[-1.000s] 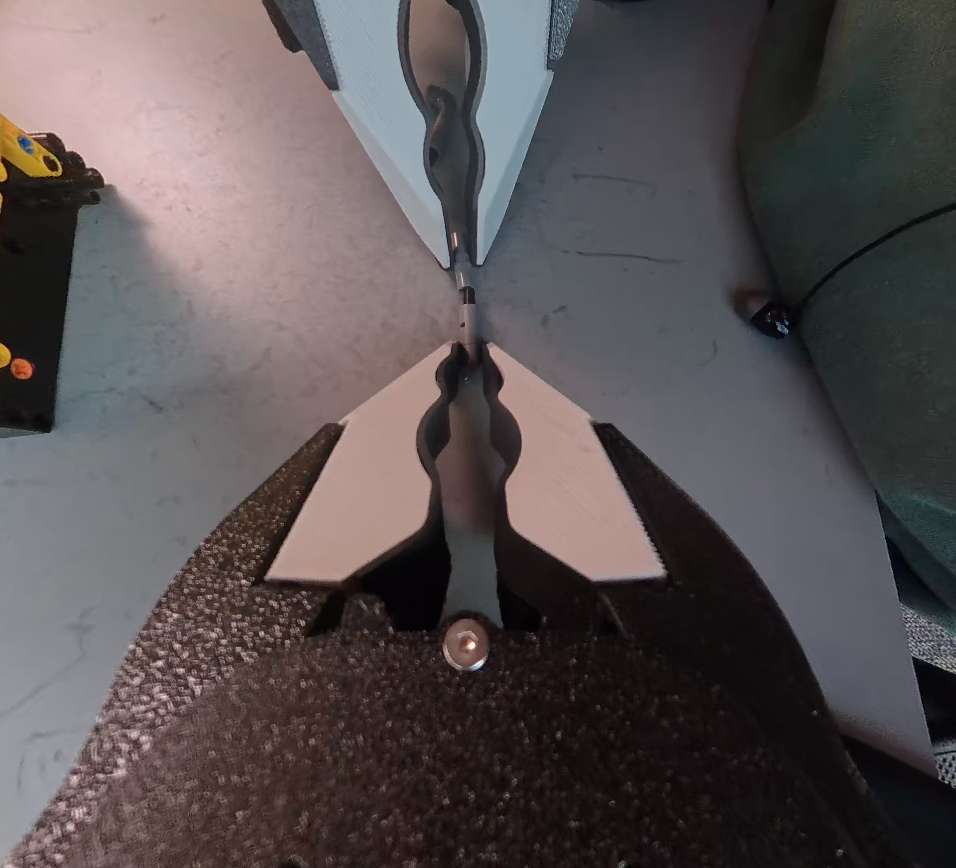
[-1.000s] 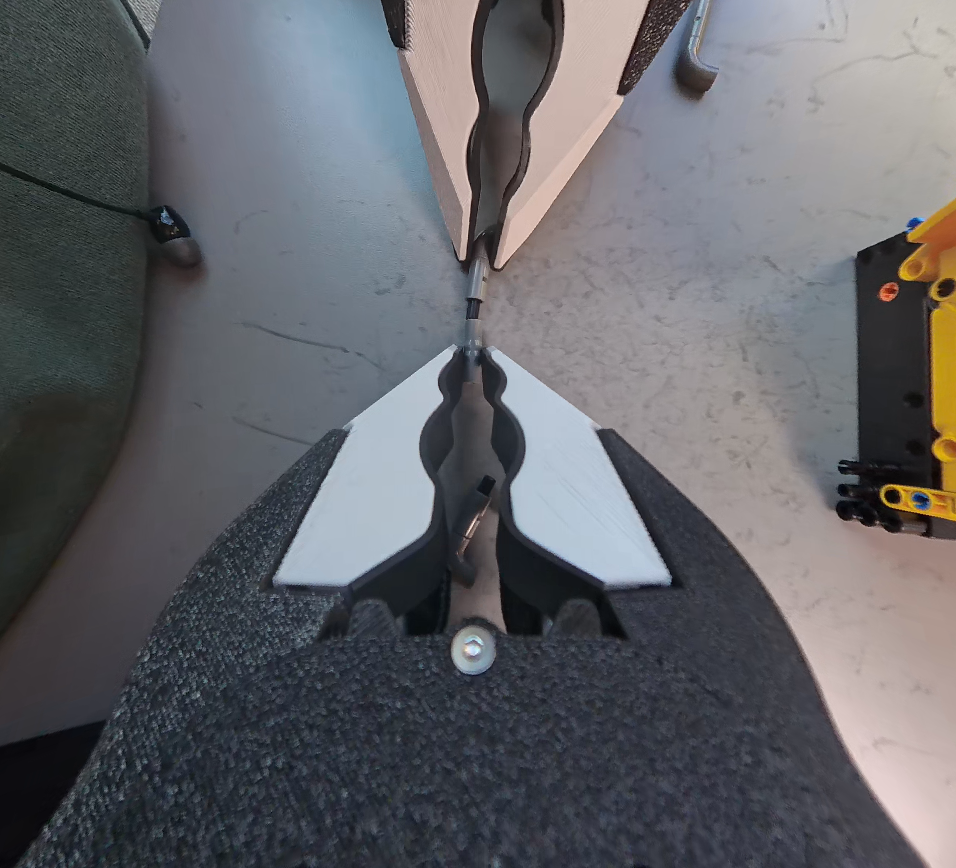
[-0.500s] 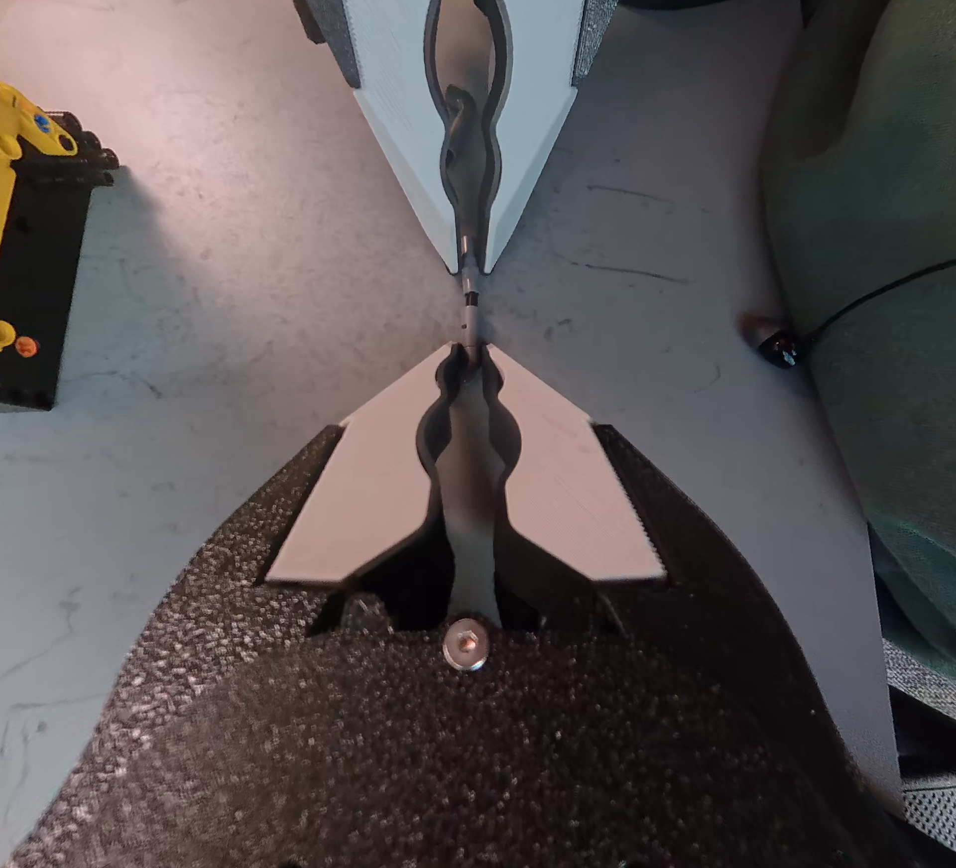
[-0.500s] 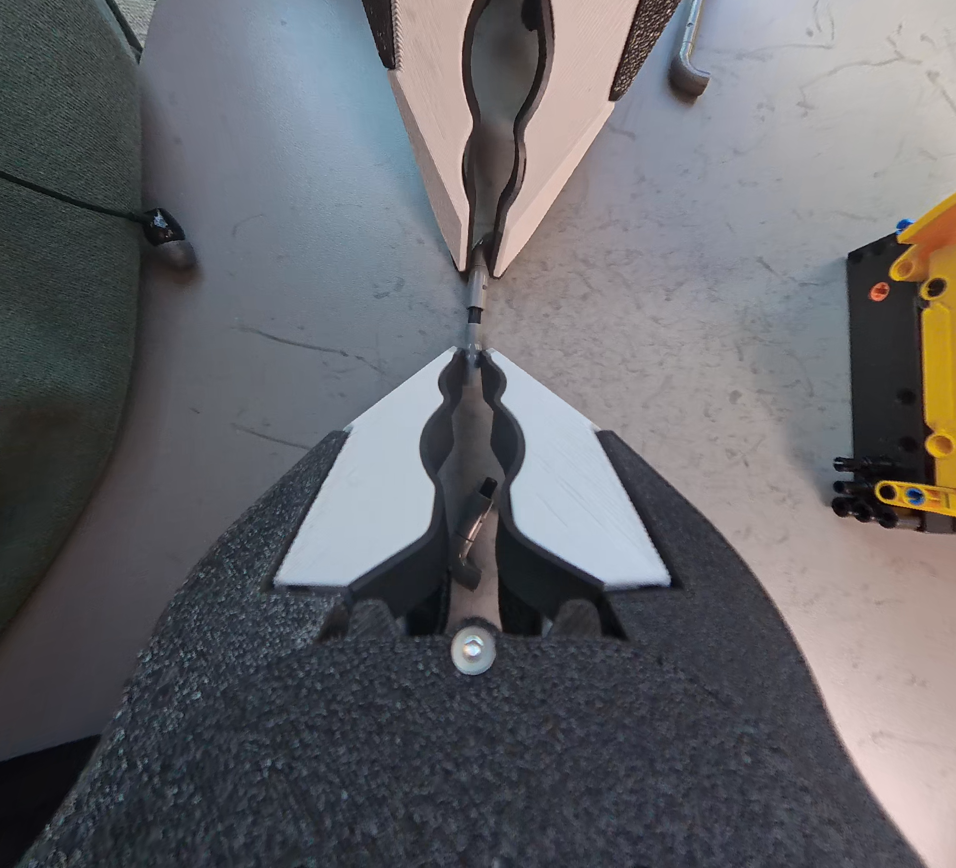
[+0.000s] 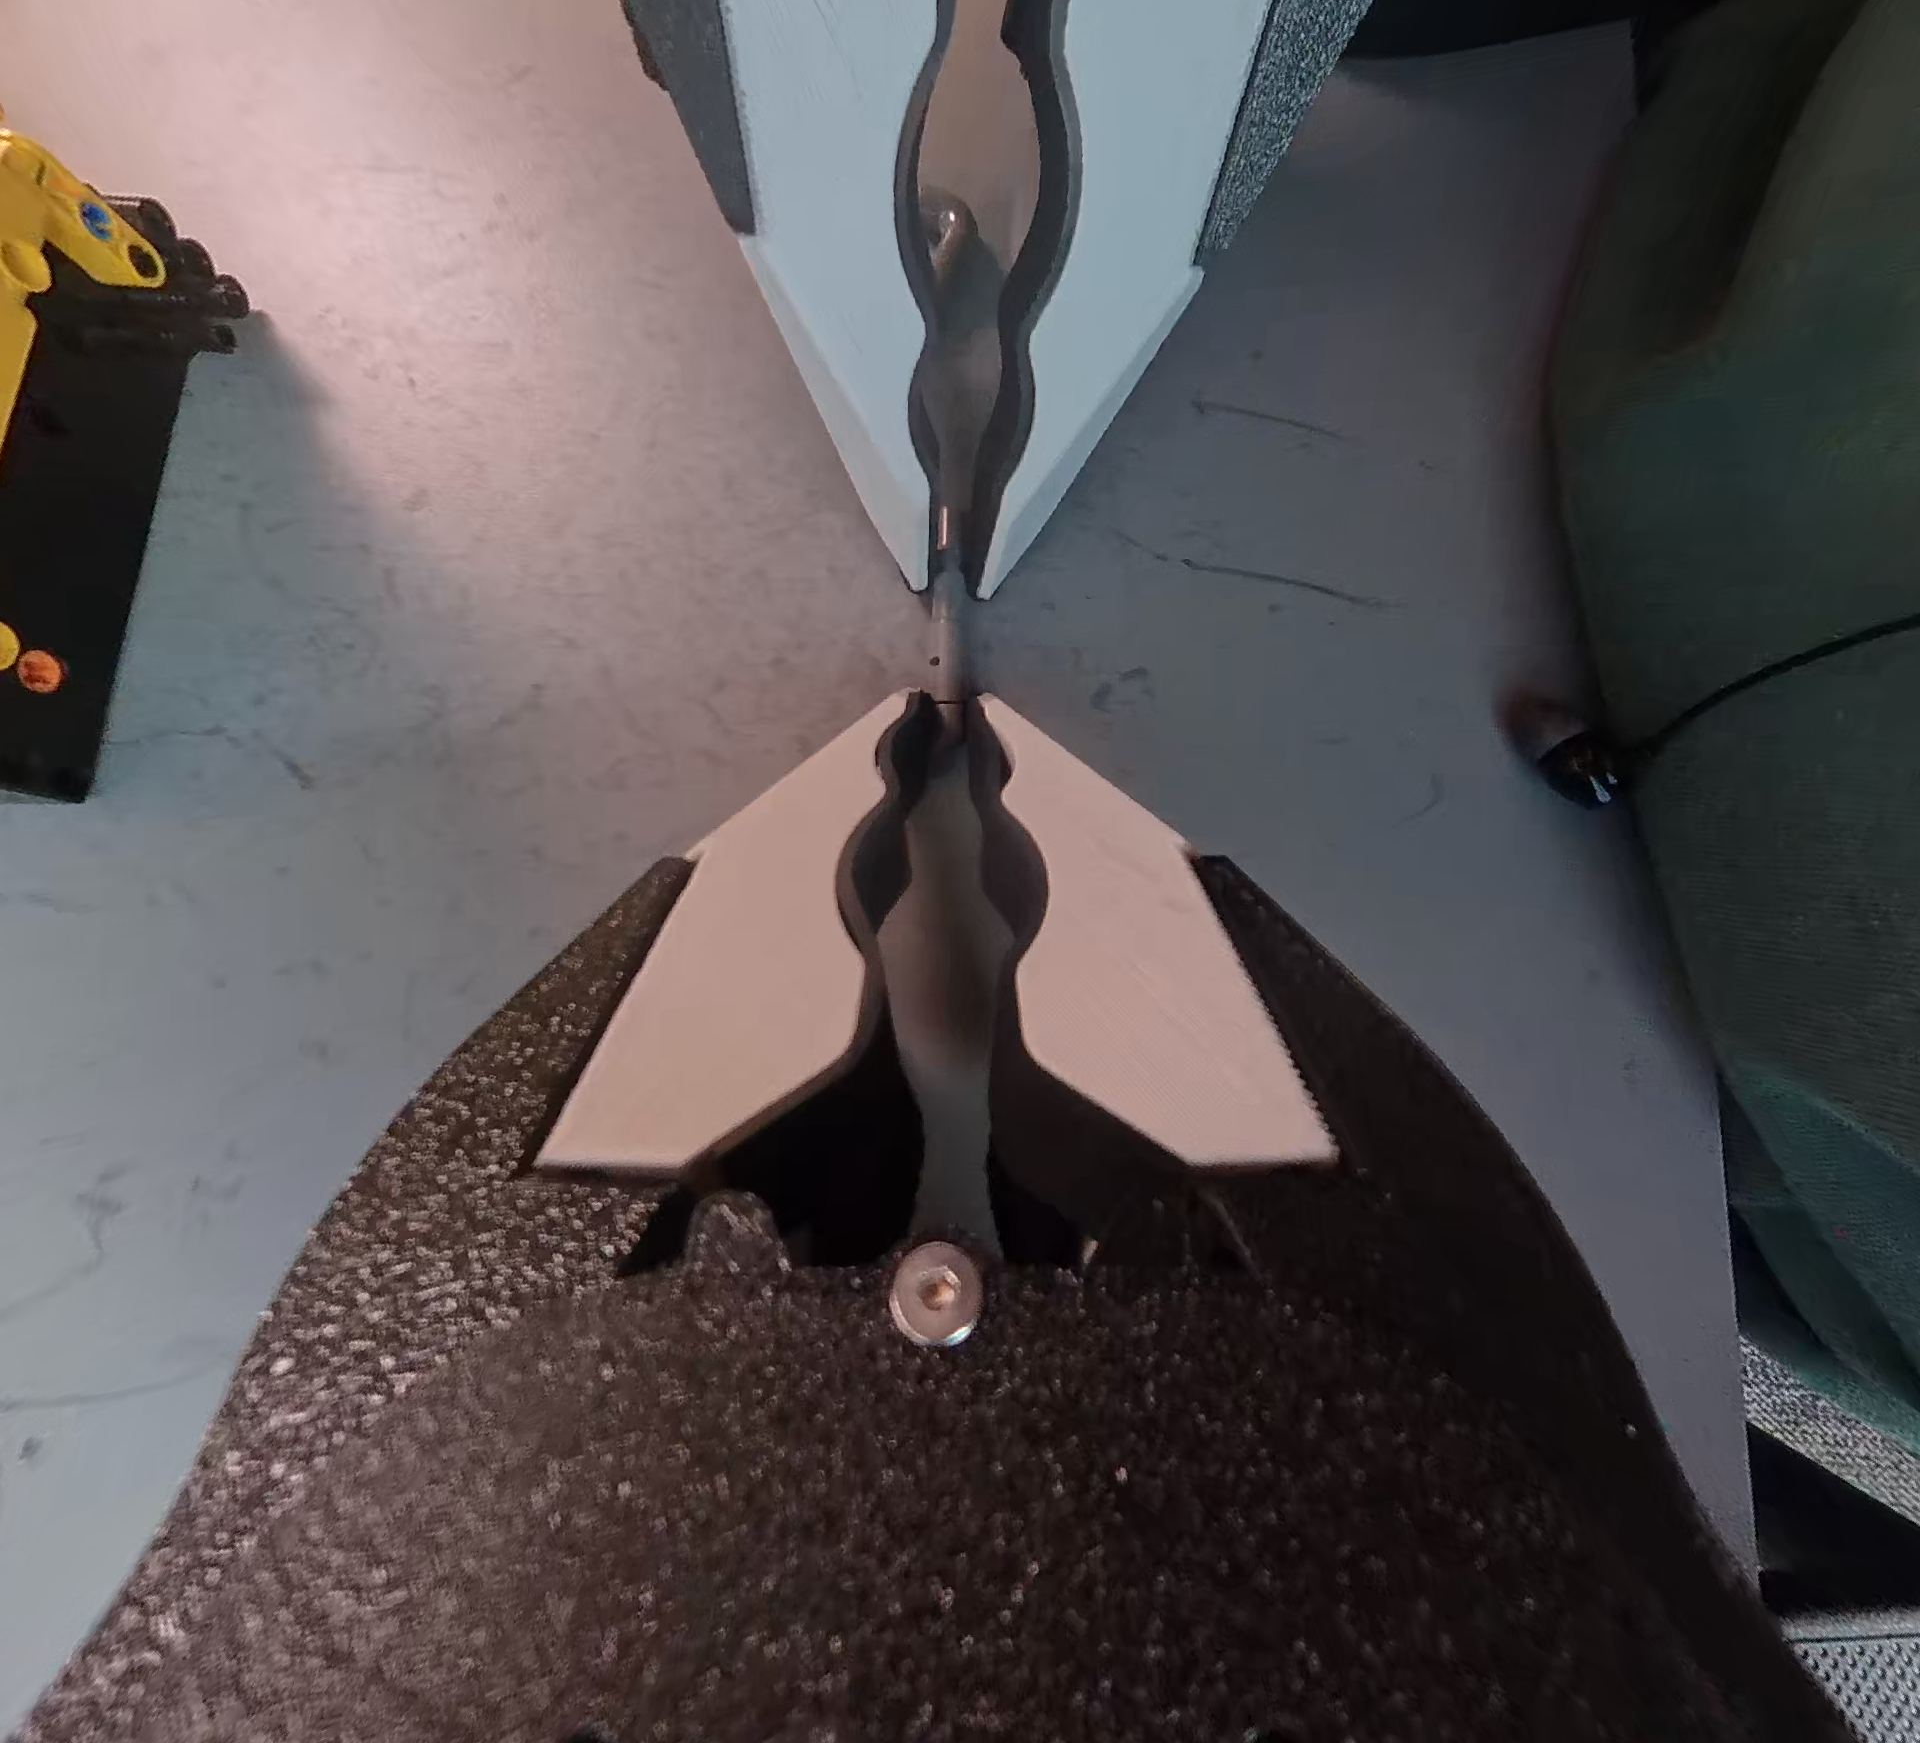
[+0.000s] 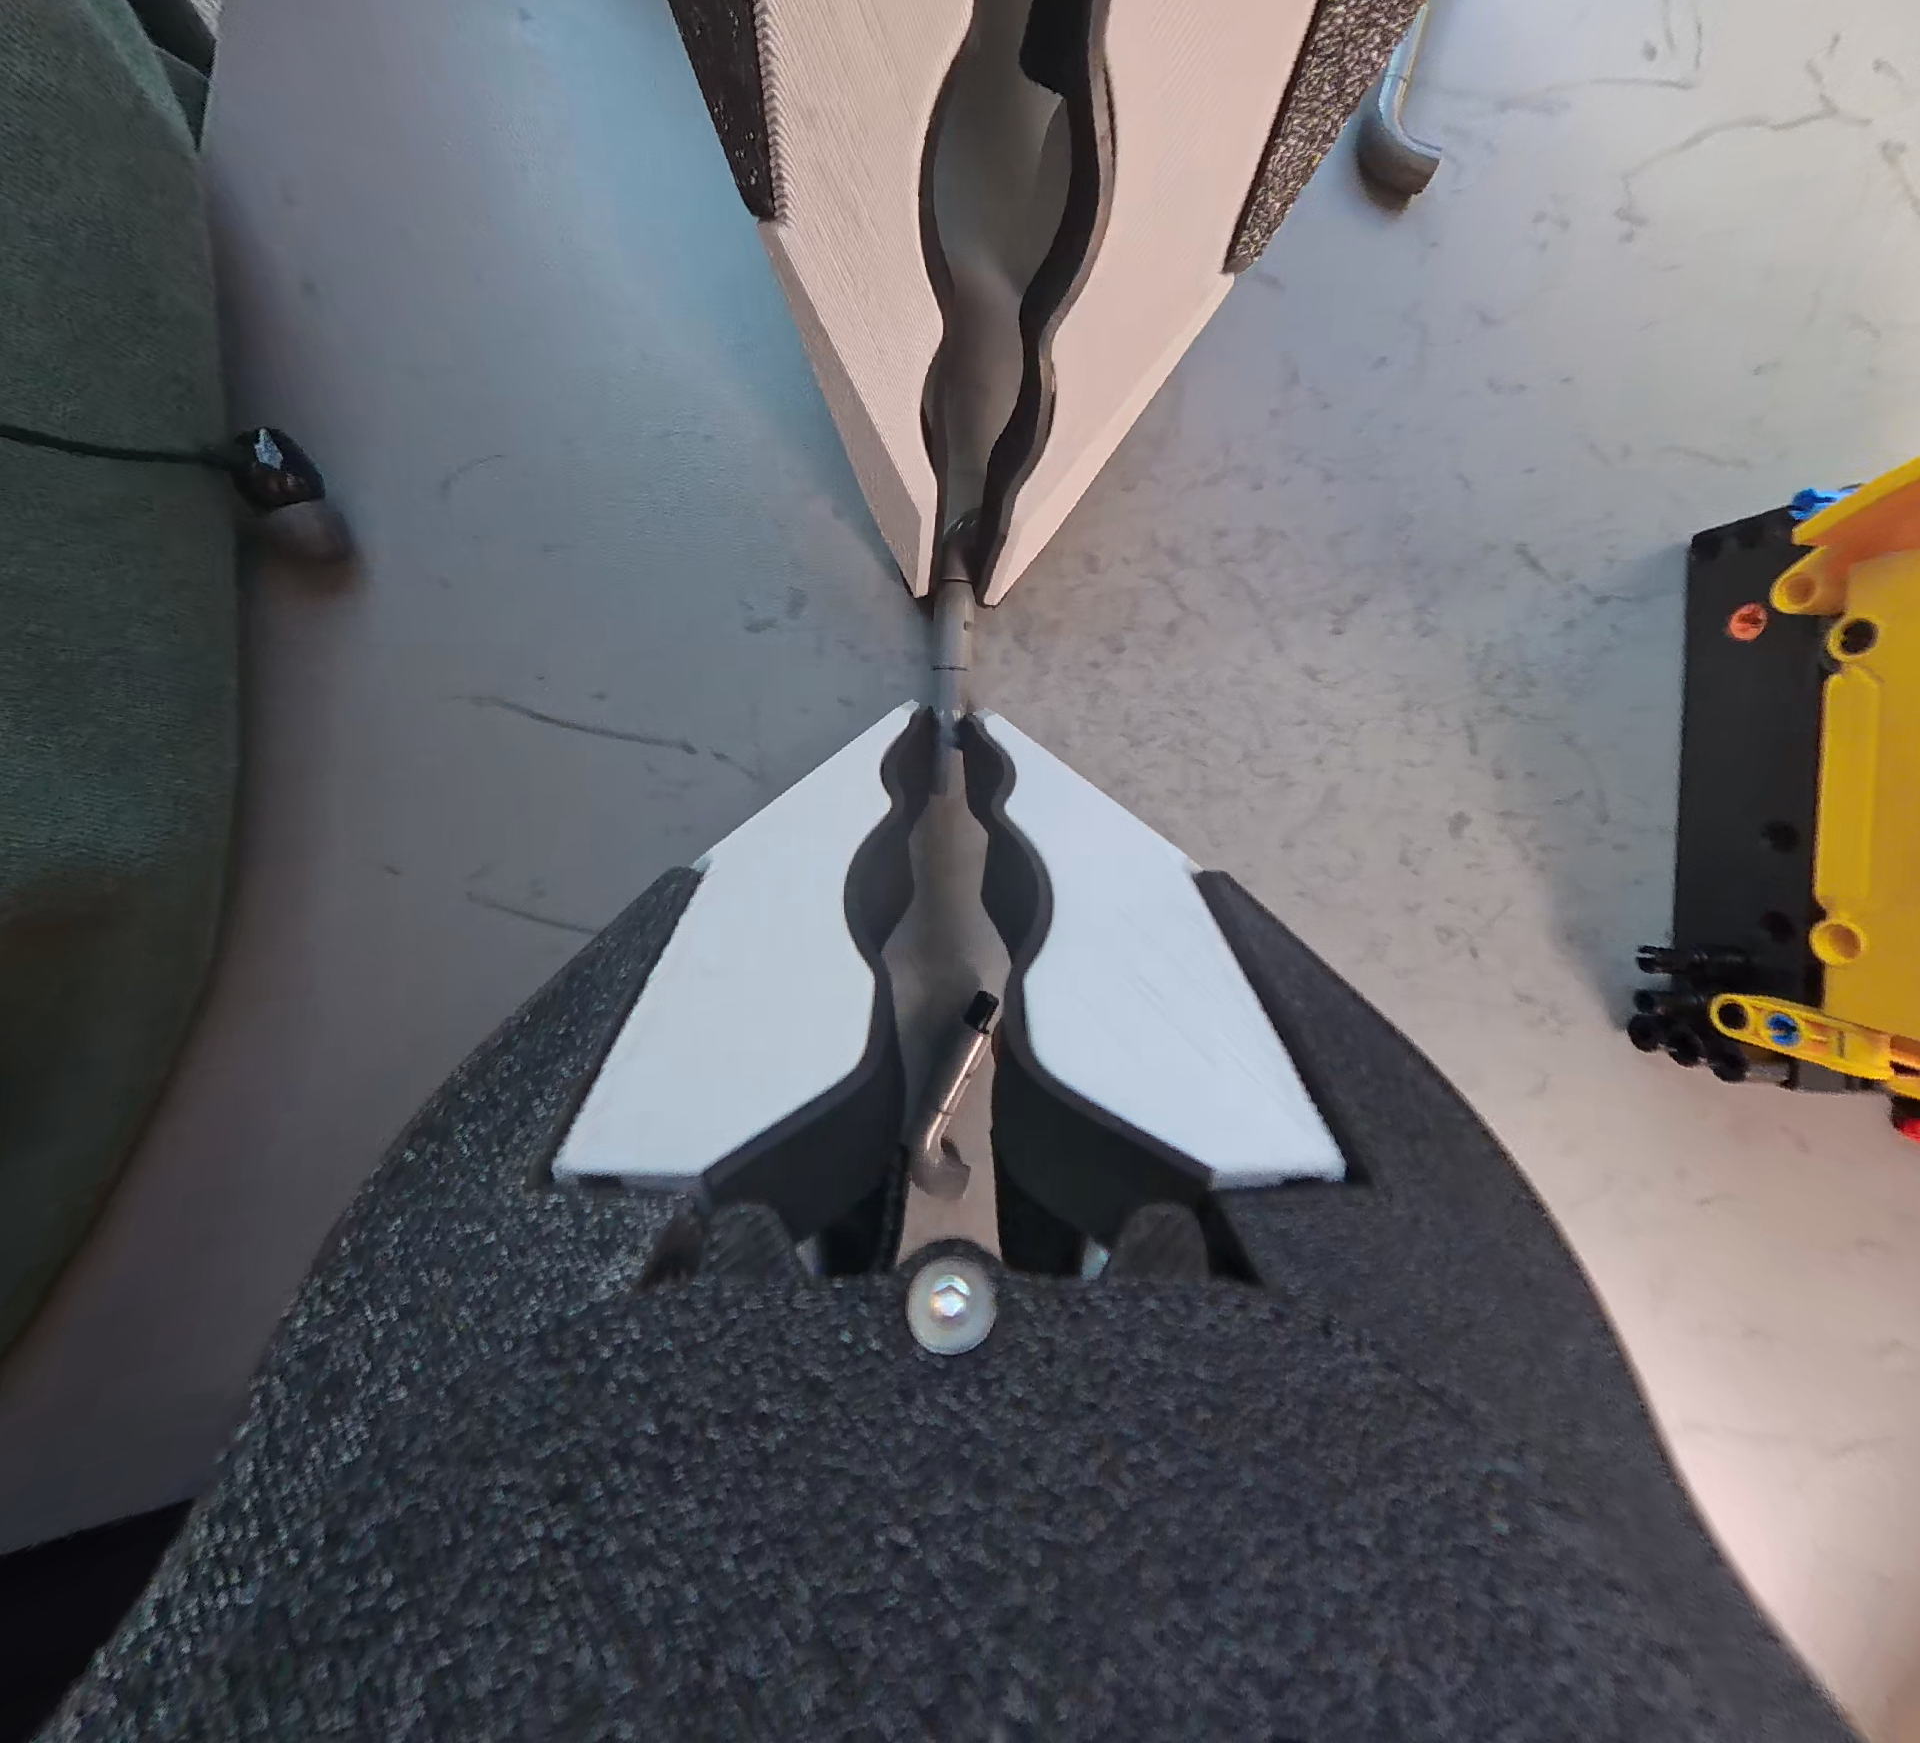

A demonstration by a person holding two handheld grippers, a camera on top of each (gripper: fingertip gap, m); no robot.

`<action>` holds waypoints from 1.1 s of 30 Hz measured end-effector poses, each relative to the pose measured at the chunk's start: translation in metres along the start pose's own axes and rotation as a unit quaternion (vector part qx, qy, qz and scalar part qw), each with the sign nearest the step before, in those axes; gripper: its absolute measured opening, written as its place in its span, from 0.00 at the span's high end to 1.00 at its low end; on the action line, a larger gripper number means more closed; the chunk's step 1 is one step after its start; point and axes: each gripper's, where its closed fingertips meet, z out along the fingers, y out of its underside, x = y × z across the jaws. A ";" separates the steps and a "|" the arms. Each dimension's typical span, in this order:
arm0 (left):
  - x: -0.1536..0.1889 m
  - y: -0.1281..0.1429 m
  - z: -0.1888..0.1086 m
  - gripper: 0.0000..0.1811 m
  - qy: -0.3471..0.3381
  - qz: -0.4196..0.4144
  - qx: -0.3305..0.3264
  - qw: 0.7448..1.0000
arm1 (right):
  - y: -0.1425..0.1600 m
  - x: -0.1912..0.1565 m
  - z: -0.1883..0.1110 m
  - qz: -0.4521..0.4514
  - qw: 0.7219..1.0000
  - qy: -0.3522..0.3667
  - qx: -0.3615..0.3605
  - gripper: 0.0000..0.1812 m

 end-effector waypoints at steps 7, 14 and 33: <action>0.000 0.000 0.000 0.97 -0.001 0.008 0.003 1.000 | 0.000 -0.001 0.001 -0.022 0.999 -0.001 -0.036 0.98; 0.001 0.001 -0.009 0.89 0.006 0.037 0.014 0.999 | 0.002 -0.001 0.001 -0.028 0.999 -0.006 -0.036 0.97; -0.001 0.010 -0.009 0.94 0.022 0.052 0.010 0.998 | 0.010 -0.004 -0.005 0.003 0.999 -0.034 0.013 0.97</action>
